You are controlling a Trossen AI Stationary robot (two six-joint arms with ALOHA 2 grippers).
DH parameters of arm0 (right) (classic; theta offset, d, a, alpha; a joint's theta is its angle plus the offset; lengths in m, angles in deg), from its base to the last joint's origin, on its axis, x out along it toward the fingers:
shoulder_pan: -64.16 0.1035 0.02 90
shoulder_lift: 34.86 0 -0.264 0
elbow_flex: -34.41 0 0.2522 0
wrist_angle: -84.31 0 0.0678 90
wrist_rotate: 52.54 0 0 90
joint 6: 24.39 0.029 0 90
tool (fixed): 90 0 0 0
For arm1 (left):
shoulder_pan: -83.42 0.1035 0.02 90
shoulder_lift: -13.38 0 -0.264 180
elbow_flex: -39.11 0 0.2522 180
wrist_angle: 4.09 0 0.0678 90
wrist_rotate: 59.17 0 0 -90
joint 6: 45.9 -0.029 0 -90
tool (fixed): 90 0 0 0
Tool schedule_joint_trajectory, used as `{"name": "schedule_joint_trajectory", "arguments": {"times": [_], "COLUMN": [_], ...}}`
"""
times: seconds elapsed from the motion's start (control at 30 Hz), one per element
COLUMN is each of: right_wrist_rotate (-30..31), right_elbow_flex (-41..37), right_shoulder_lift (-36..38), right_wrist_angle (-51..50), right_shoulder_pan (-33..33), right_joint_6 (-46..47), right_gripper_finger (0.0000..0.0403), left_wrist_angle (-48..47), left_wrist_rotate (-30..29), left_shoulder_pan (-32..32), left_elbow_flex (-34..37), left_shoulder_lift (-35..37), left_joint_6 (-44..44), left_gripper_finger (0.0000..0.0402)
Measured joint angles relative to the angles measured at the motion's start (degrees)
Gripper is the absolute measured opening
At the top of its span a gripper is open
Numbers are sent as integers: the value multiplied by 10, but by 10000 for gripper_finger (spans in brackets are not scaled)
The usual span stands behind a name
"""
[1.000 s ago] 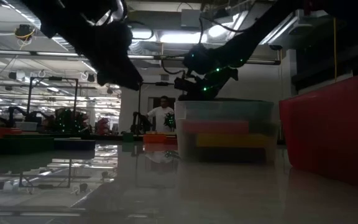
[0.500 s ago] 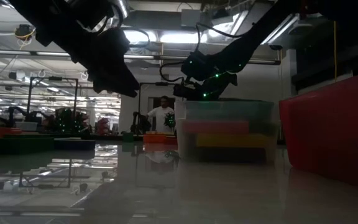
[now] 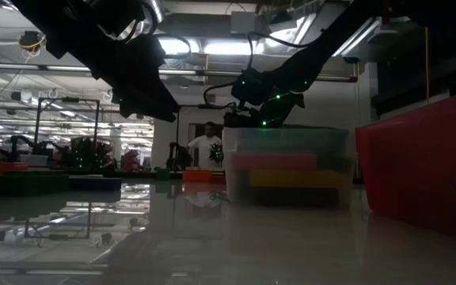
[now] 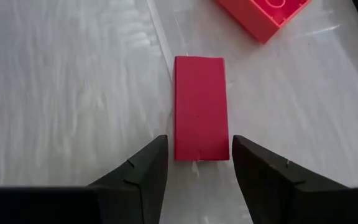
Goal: Sort blocks by size
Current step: Put the red rectangular block into the transparent bin
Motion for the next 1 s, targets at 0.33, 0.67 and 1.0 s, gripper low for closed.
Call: {"name": "schedule_joint_trajectory", "arguments": {"times": [0.33, 0.67, 1.0], "right_wrist_rotate": [1, 0, 7], "right_elbow_flex": [0, 0, 0], "right_shoulder_lift": [0, 0, 0], "right_wrist_angle": [11, 10, 2], "right_shoulder_pan": [0, 0, 0], "right_joint_6": [-8, -9, -44], "right_gripper_finger": [179, 179, 179], "left_wrist_angle": [0, 0, 0], "left_wrist_rotate": [0, 0, 0], "left_shoulder_pan": [0, 0, 0], "left_elbow_flex": [0, 0, 0], "left_shoulder_lift": [0, 0, 0], "left_joint_6": [2, 28, 48], "left_gripper_finger": [157, 157, 157]}}
